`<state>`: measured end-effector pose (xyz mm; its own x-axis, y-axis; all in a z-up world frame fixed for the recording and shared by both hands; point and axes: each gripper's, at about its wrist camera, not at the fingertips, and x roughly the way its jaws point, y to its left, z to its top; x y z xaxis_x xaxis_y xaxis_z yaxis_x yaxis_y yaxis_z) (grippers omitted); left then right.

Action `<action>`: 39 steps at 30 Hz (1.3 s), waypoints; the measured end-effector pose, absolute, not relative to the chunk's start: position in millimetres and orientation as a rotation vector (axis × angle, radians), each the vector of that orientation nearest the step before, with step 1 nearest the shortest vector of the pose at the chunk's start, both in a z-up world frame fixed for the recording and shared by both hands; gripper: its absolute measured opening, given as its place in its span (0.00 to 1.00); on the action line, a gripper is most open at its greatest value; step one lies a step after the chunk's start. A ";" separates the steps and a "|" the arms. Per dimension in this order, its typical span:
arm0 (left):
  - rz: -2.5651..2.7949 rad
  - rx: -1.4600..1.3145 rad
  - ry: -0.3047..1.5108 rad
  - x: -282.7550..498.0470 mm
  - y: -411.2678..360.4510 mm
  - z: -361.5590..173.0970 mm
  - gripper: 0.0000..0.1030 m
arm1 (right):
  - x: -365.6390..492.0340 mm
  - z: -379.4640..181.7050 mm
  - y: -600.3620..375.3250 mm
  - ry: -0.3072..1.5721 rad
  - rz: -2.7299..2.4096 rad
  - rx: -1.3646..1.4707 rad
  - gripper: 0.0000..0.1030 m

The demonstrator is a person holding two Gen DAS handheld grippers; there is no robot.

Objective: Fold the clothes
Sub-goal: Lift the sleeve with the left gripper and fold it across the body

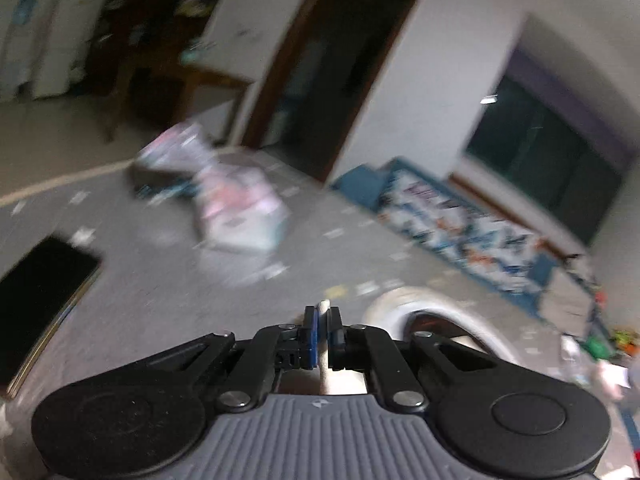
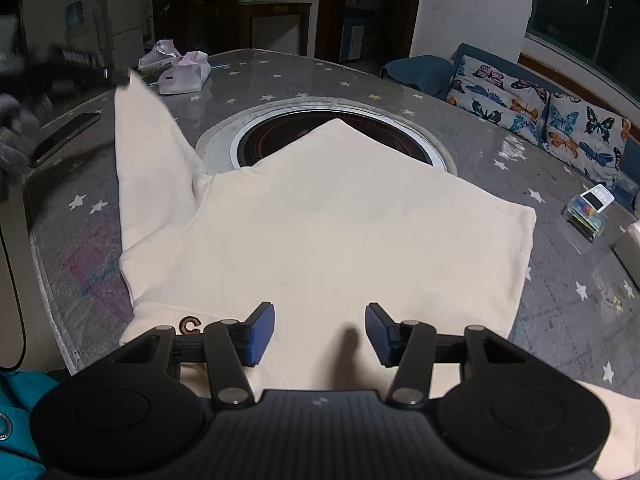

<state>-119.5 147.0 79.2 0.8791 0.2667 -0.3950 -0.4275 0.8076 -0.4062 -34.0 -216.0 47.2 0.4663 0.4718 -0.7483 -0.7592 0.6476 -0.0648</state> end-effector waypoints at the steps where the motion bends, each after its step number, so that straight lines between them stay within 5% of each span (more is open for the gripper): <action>1: 0.338 -0.501 0.309 -121.5 138.6 89.1 0.04 | -34.9 47.6 -216.7 0.763 0.783 -0.420 0.49; 10: -0.072 -0.433 0.212 -119.3 40.1 154.3 0.04 | -39.3 55.1 -233.8 0.738 0.749 -0.378 0.49; 15: -0.272 -0.398 0.292 -95.4 -20.5 146.5 0.05 | -40.5 52.3 -246.7 0.748 0.726 -0.352 0.49; 18: -0.356 -0.359 0.400 -80.9 -46.6 126.2 0.14 | -41.2 49.0 -254.0 0.762 0.713 -0.345 0.49; 22: -0.340 -0.269 0.497 -79.6 -47.1 96.6 0.39 | -42.1 45.7 -263.2 0.778 0.699 -0.330 0.49; 39: -0.100 -0.088 0.626 -84.3 11.1 43.0 0.37 | -18.5 52.9 -289.4 0.826 0.665 -0.148 0.47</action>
<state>-84.3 11.1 43.0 0.8058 -0.1201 -0.5798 0.0669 0.9914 -0.1123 -18.5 -289.4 52.9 0.4894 0.4894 -0.7218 -0.6005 0.7893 0.1280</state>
